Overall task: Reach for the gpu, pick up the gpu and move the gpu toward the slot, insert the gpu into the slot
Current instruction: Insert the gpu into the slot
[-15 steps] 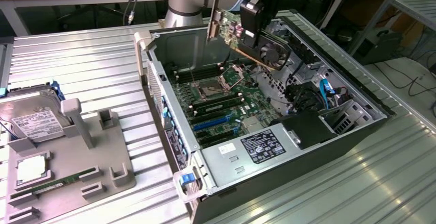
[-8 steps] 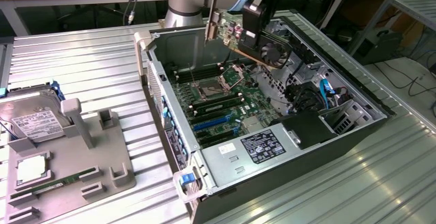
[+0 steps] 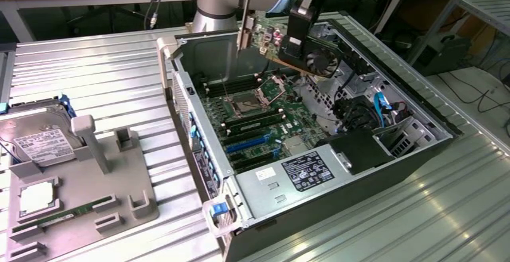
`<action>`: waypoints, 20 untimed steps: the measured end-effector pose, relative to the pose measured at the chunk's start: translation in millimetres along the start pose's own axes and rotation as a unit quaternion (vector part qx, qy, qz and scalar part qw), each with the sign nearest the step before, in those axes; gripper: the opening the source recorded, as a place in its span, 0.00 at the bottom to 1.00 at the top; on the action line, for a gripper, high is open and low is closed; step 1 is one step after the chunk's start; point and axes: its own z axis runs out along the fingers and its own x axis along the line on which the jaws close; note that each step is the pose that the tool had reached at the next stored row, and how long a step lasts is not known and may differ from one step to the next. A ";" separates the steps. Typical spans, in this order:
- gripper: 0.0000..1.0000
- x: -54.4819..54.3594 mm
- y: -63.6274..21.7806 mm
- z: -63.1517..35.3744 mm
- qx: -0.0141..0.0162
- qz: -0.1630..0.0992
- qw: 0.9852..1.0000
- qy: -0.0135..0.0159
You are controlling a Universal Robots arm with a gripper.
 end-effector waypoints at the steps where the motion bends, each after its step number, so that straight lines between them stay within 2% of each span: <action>1: 0.28 0.0 0.0 0.0 0.000 -0.007 1.000 0.000; 6: 0.28 0.0 0.0 0.0 -0.001 -0.046 0.999 0.001; 10: 0.28 0.0 0.0 0.1 -0.001 -0.078 0.997 0.001; 15: 0.28 0.0 0.0 0.2 -0.001 -0.119 0.993 0.002; 18: 0.28 0.1 0.0 0.1 -0.002 -0.141 0.990 0.003; 20: 0.28 0.2 0.0 0.2 -0.002 -0.157 0.988 0.003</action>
